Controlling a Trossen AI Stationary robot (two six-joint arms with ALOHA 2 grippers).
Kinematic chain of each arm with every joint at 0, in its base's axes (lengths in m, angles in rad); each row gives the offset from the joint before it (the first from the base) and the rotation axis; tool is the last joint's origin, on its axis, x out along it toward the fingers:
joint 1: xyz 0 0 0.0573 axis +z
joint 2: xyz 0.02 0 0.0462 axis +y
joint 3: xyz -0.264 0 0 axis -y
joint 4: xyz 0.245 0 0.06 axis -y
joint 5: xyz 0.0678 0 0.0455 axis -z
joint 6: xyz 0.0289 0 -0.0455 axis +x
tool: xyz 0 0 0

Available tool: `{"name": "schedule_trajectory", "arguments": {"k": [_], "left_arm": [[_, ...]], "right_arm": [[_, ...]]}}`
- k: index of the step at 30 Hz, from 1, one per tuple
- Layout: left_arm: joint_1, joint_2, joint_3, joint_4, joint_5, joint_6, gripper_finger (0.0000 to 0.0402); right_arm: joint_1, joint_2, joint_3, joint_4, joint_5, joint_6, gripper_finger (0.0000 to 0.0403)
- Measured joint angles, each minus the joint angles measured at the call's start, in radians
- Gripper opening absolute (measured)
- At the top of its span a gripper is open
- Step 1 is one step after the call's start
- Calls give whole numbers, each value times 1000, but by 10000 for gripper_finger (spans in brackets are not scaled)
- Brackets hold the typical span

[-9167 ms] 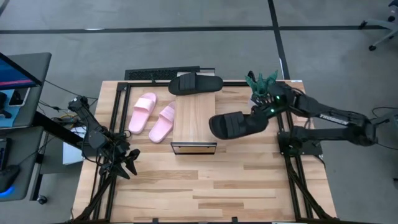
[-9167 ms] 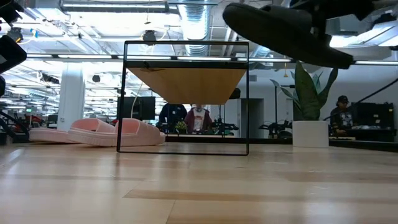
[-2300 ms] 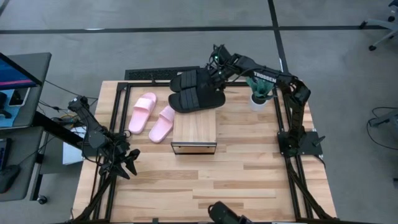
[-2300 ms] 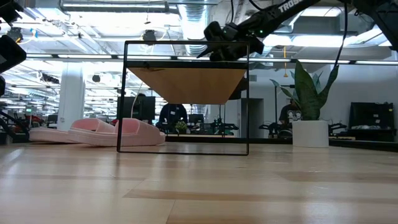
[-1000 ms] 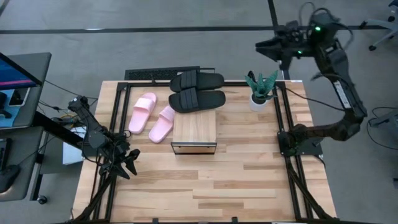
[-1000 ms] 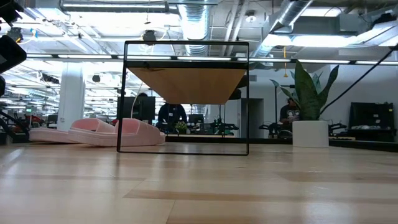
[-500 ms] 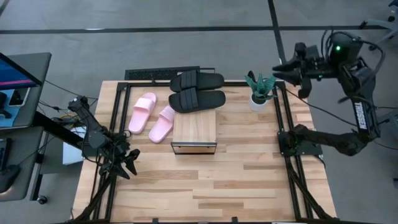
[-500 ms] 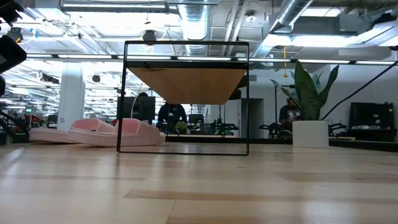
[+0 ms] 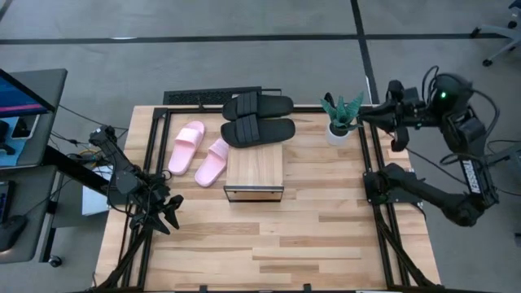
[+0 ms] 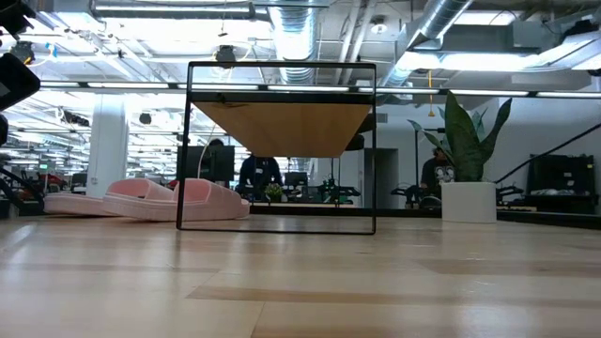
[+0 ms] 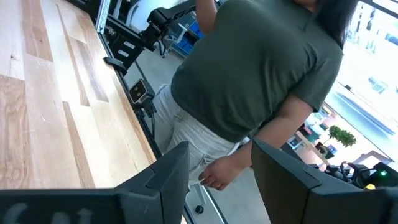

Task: Pick and place slides into the shelf
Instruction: Put the left pink slide on the shelf

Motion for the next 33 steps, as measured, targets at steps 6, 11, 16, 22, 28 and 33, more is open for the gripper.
{"name": "schedule_trajectory", "arguments": {"k": [6,11,16,22,28,33], "left_arm": [[0,0,0,0,0,0,162],[0,0,0,0,0,0,162],[0,0,0,0,0,0,162],[0,0,0,0,0,0,162],[0,0,0,0,0,0,162],[0,0,0,0,0,0,162]], "right_arm": [[0,-124,-233,220,0,157,39],[0,-205,-413,378,0,290,34],[1,-268,-554,514,12,396,29],[3,-337,-679,590,64,472,23],[3,-419,-782,598,124,515,22],[3,-497,-859,598,160,543,21]]}}
